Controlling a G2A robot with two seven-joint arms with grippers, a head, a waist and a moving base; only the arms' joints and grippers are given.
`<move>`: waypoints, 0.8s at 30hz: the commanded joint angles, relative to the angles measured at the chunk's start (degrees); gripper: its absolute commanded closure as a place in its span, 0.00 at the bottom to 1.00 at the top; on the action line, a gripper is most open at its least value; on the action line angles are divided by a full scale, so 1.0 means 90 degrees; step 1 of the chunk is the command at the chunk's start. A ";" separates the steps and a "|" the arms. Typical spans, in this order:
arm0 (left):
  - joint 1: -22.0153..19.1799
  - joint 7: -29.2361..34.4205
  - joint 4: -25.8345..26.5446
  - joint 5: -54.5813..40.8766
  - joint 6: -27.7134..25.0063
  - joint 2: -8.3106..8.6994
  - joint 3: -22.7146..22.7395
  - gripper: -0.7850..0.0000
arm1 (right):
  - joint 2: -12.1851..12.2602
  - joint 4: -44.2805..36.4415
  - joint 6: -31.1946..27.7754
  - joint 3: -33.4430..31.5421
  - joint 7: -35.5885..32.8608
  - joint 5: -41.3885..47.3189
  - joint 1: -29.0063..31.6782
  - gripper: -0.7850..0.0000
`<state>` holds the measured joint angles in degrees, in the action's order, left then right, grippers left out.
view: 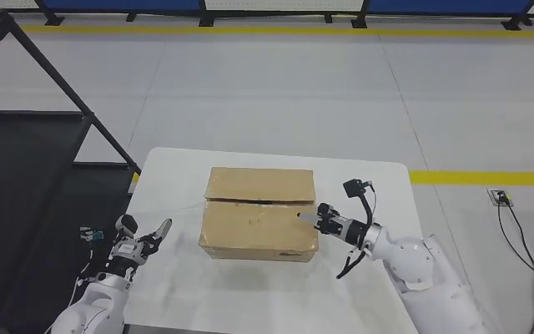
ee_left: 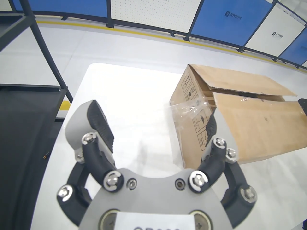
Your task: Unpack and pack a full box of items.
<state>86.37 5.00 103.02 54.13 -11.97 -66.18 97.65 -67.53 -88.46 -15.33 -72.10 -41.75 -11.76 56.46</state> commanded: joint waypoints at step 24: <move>0.0190 -0.0160 0.0061 0.0047 -0.0927 0.0042 0.0115 0.00 | 0.0424 -0.1552 -0.1378 -0.0916 -0.2908 0.1742 0.1300 0.00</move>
<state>88.20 3.44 104.03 55.16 -20.87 -65.79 98.41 -63.81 -102.41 -27.26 -80.48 -67.83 4.18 67.93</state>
